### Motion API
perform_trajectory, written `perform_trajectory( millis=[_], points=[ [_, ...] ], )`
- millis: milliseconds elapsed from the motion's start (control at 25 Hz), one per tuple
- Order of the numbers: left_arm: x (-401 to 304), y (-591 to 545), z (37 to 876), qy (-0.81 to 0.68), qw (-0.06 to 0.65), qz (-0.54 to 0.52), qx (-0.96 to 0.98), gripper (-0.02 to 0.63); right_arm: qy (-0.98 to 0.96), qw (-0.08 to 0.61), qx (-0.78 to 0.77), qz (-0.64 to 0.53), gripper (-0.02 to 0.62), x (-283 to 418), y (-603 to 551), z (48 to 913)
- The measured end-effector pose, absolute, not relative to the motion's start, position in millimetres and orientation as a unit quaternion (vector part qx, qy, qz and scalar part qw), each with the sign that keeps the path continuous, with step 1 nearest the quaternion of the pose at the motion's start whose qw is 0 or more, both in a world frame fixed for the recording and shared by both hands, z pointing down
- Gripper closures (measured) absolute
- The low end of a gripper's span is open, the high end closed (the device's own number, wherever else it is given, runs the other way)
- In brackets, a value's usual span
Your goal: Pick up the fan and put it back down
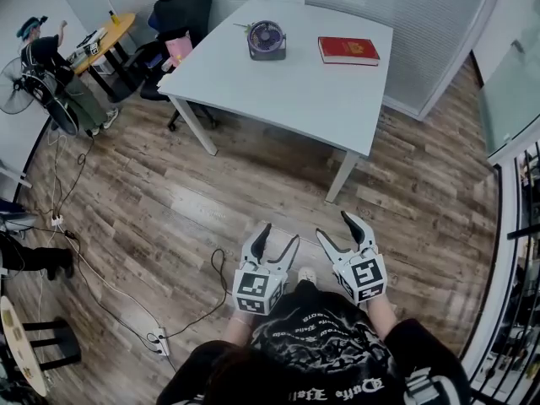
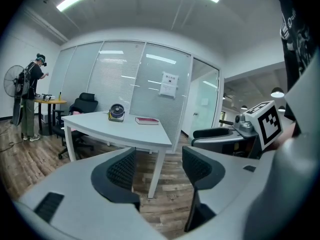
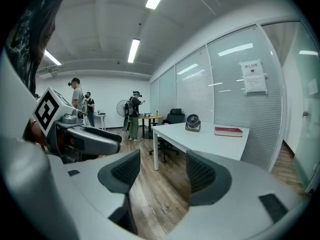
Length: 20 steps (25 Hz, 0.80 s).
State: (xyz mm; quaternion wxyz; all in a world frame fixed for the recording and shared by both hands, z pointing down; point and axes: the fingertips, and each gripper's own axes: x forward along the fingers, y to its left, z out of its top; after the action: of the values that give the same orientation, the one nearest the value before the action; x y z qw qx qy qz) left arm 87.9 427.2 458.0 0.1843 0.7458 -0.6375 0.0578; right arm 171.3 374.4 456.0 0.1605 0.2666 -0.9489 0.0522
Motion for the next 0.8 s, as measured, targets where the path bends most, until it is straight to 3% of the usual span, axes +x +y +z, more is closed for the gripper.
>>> perform_trajectory(
  millis=[800],
  points=[
    [112,386,477,-0.662,0.194,0.088,0.718,0.313,-0.959,0.174,0.219,0.049,0.297,183,324,466]
  ],
)
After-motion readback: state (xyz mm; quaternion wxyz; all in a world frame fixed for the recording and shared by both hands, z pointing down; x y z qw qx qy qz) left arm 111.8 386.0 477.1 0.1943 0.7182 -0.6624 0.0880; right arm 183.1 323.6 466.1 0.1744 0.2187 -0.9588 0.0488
